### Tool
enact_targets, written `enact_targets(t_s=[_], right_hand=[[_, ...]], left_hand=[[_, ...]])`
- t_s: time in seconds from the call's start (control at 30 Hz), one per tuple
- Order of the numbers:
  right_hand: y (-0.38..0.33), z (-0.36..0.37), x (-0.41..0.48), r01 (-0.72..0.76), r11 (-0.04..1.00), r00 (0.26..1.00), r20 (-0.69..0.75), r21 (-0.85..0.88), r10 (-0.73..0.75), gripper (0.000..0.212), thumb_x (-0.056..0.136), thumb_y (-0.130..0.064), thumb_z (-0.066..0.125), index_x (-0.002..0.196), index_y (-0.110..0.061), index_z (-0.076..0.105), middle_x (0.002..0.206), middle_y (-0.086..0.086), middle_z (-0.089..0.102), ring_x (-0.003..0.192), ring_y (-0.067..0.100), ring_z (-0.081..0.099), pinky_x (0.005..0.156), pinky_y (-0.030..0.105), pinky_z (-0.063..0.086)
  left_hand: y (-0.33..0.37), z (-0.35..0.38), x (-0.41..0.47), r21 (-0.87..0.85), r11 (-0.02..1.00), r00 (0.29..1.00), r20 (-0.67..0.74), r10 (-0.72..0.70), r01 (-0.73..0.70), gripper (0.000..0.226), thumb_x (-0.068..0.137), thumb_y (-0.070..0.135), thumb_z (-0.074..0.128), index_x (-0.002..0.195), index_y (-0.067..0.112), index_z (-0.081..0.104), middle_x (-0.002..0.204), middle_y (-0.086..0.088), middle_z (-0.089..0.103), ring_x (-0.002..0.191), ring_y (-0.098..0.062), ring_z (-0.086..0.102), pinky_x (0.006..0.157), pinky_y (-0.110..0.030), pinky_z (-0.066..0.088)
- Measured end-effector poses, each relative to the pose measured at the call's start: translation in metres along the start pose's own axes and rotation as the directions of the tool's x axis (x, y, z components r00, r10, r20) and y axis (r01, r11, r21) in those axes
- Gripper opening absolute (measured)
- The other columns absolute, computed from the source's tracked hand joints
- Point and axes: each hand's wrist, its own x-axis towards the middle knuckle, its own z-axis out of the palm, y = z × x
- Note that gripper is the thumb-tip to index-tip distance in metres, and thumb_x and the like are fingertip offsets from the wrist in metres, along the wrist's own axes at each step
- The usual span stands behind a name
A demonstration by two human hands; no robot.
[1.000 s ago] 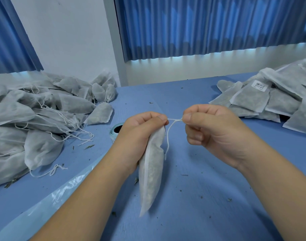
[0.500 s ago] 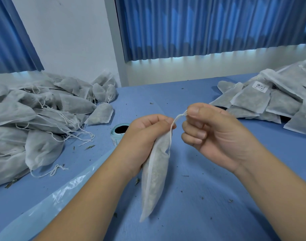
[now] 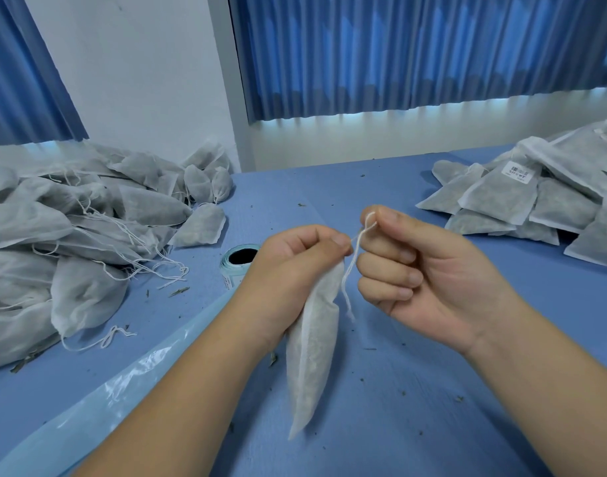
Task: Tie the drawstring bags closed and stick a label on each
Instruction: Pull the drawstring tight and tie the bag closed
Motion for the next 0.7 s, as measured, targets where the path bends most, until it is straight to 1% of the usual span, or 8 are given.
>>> enact_targets(t_s=[0.07, 0.13, 0.23, 0.37, 0.43, 0.5, 0.6, 0.7], right_hand=[[-0.005, -0.004, -0.001, -0.067, 0.996, 0.998, -0.009, -0.052, 0.067, 0.015, 0.085, -0.019, 0.052, 0.071, -0.015, 0.057, 0.053, -0.008, 0.023, 0.041, 0.007, 0.016, 0.038, 0.017, 0.021], [-0.012, -0.008, -0.003, -0.171, 0.977, 0.985, -0.039, -0.126, 0.167, 0.011, 0.079, -0.019, 0.056, 0.069, -0.014, 0.056, 0.054, -0.008, 0.020, 0.040, 0.006, 0.017, 0.036, 0.017, 0.020], [-0.019, -0.010, -0.005, -0.260, 0.946, 0.966, -0.054, -0.196, 0.254, 0.009, 0.073, -0.019, 0.058, 0.065, -0.015, 0.055, 0.054, -0.007, 0.015, 0.036, 0.004, 0.020, 0.035, 0.017, 0.020], [-0.019, -0.008, -0.004, -0.213, 0.954, 0.977, -0.052, -0.209, 0.207, 0.017, 0.076, -0.019, 0.054, 0.060, -0.017, 0.054, 0.054, -0.008, 0.012, 0.038, 0.006, 0.013, 0.034, 0.016, 0.019], [-0.016, -0.006, -0.004, -0.194, 0.953, 0.981, -0.059, -0.232, 0.185, 0.021, 0.075, -0.017, 0.059, 0.056, -0.019, 0.052, 0.053, -0.008, 0.014, 0.037, 0.005, 0.014, 0.034, 0.017, 0.019], [-0.014, -0.007, -0.004, -0.169, 0.936, 0.985, -0.078, -0.309, 0.153, 0.029, 0.076, -0.018, 0.063, 0.053, -0.021, 0.044, 0.052, -0.008, 0.016, 0.037, 0.005, 0.018, 0.035, 0.018, 0.021], [-0.013, -0.007, -0.006, -0.131, 0.857, 0.991, -0.091, -0.499, 0.099, 0.032, 0.071, -0.023, 0.072, 0.054, -0.023, 0.046, 0.051, -0.007, 0.022, 0.040, 0.007, 0.018, 0.038, 0.019, 0.022], [-0.012, -0.007, -0.006, -0.155, 0.765, 0.986, -0.143, -0.625, 0.084, 0.029, 0.067, -0.015, 0.080, 0.058, -0.019, 0.052, 0.048, -0.005, 0.027, 0.040, 0.010, 0.020, 0.039, 0.020, 0.021]], left_hand=[[0.001, -0.002, 0.001, 0.024, 1.000, 0.998, -0.060, 0.020, -0.018, 0.017, 0.074, 0.030, 0.063, 0.059, 0.026, 0.069, 0.054, 0.006, 0.045, 0.047, -0.008, 0.037, 0.046, -0.020, 0.032], [0.002, -0.004, 0.003, 0.059, 0.997, 0.994, -0.093, 0.057, -0.052, 0.018, 0.075, 0.028, 0.064, 0.058, 0.026, 0.069, 0.052, 0.011, 0.047, 0.047, -0.004, 0.039, 0.047, -0.017, 0.033], [0.001, -0.006, 0.003, 0.118, 0.989, 0.992, -0.087, 0.095, -0.084, 0.028, 0.088, 0.013, 0.069, 0.062, 0.023, 0.066, 0.050, 0.016, 0.050, 0.046, 0.001, 0.042, 0.048, -0.012, 0.034], [0.000, -0.004, 0.002, 0.170, 0.982, 0.994, -0.052, 0.095, -0.084, 0.031, 0.092, 0.009, 0.062, 0.064, 0.022, 0.065, 0.051, 0.014, 0.047, 0.048, -0.001, 0.039, 0.050, -0.011, 0.034], [0.000, -0.003, 0.002, 0.177, 0.980, 0.994, -0.040, 0.099, -0.090, 0.028, 0.093, 0.009, 0.062, 0.066, 0.019, 0.064, 0.050, 0.015, 0.047, 0.048, 0.000, 0.039, 0.050, -0.010, 0.034], [0.001, -0.004, 0.001, 0.175, 0.980, 0.994, -0.037, 0.103, -0.096, 0.026, 0.092, 0.012, 0.065, 0.067, 0.019, 0.064, 0.050, 0.016, 0.047, 0.047, 0.000, 0.039, 0.049, -0.011, 0.034], [0.003, -0.004, 0.002, 0.166, 0.982, 0.994, -0.045, 0.100, -0.092, 0.017, 0.079, 0.027, 0.066, 0.062, 0.024, 0.066, 0.052, 0.016, 0.050, 0.049, 0.000, 0.042, 0.051, -0.011, 0.035], [0.002, -0.007, 0.003, 0.167, 0.983, 0.994, -0.059, 0.089, -0.078, 0.018, 0.075, 0.032, 0.063, 0.058, 0.029, 0.069, 0.053, 0.015, 0.051, 0.049, -0.001, 0.043, 0.051, -0.012, 0.036]])
